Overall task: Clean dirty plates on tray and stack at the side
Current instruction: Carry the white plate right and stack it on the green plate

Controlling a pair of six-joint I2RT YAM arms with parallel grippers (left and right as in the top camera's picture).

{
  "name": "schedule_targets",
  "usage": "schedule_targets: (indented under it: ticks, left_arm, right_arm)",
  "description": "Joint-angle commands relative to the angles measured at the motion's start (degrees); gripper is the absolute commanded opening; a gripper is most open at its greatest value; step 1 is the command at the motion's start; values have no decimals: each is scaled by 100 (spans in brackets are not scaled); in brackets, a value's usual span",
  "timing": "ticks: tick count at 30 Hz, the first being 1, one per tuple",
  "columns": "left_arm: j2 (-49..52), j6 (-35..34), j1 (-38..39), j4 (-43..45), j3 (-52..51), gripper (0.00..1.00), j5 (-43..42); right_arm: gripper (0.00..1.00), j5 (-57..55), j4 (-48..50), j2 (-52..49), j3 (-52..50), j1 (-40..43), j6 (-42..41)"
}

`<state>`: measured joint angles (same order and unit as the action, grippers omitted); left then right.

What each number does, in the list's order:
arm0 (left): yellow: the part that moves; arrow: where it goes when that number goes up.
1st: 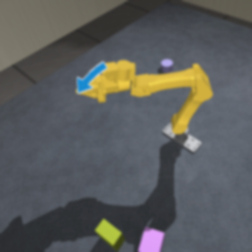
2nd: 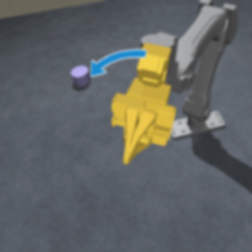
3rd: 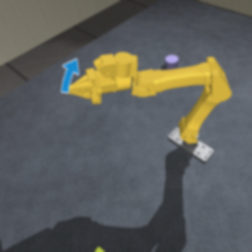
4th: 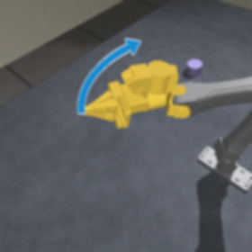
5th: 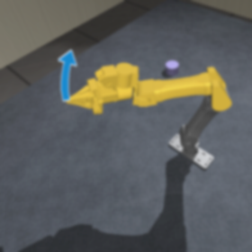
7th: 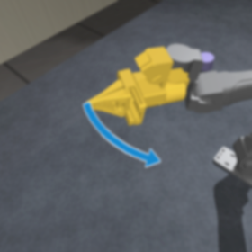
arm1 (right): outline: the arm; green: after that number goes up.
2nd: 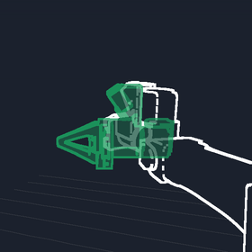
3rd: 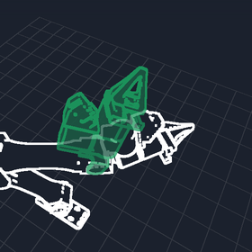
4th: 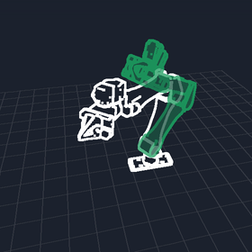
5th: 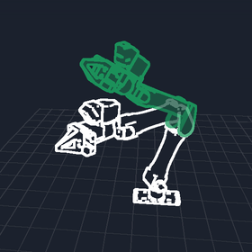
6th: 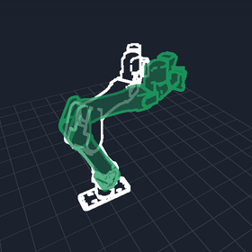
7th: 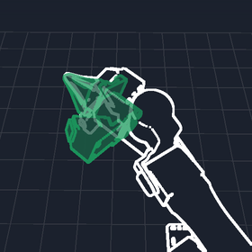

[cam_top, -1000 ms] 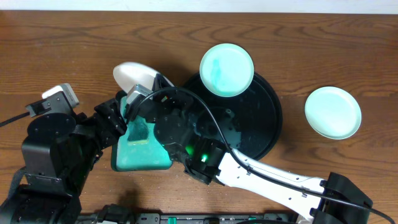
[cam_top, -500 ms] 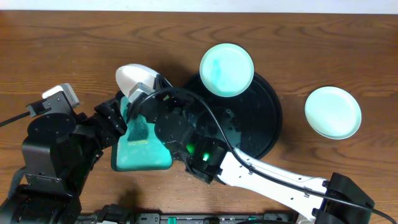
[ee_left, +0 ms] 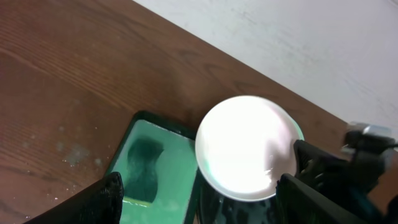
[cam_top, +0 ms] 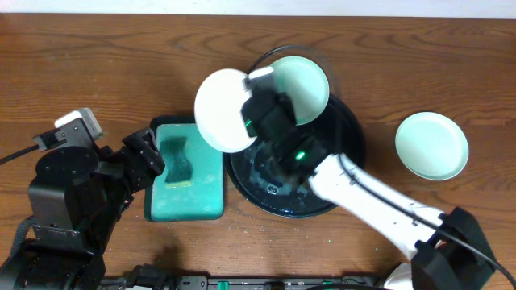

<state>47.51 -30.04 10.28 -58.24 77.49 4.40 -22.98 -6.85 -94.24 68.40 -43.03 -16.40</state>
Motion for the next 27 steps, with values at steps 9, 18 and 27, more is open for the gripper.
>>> schedule_targets:
  ticks: [9, 18, 27]
  left_arm:
    - [-4, 0, -24, 4, 74, 79, -11]
    - [-4, -2, -24, 4, 74, 79, -11]
    - [-4, 0, -24, 4, 74, 79, -11]
  right_arm:
    - [1, 2135, -2308, 1178, 48, 4240, -1362]
    - [1, 1941, -3685, 225, 7, 7171, -1602]
    - [46, 3126, -3410, -345, 22, 7355, -1082]
